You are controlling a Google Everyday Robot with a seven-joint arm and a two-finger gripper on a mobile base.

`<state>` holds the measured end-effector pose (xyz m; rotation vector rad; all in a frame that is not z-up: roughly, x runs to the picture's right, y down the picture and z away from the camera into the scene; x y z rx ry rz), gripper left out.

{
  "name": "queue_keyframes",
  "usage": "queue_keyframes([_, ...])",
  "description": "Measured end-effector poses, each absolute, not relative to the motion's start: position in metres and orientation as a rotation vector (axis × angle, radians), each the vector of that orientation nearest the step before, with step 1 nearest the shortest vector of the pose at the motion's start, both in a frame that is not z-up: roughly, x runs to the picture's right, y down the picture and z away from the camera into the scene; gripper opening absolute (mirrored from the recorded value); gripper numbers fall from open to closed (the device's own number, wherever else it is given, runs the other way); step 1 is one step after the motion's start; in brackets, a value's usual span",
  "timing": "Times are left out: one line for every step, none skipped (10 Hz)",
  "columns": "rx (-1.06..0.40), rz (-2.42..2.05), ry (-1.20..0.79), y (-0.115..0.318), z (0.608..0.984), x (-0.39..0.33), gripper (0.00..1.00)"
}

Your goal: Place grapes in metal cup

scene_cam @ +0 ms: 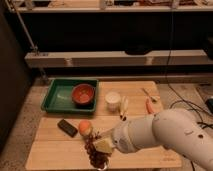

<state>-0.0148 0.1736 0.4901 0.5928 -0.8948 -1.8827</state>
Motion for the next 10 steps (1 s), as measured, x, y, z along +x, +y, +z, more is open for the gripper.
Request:
queue_keyframes([0.586, -1.872, -0.894, 0.175, 0.496, -0.011, 0.0])
queue_keyframes([0.582, -1.855, -0.891, 0.179, 0.508, -0.006, 0.0])
queue_keyframes([0.582, -1.844, -0.887, 0.183, 0.519, -0.003, 0.0])
queue_keyframes([0.583, -1.844, -0.886, 0.182, 0.52, -0.003, 0.0])
queue_keyframes([0.582, -1.842, -0.886, 0.183, 0.521, -0.003, 0.0])
queue_keyframes([0.582, -1.841, -0.885, 0.183, 0.521, -0.002, 0.0])
queue_keyframes([0.581, -1.841, -0.885, 0.183, 0.521, -0.002, 0.0])
queue_keyframes([0.581, -1.841, -0.885, 0.183, 0.521, -0.002, 0.0])
queue_keyframes([0.581, -1.841, -0.885, 0.183, 0.521, -0.002, 0.0])
queue_keyframes([0.581, -1.841, -0.886, 0.183, 0.521, -0.003, 0.0])
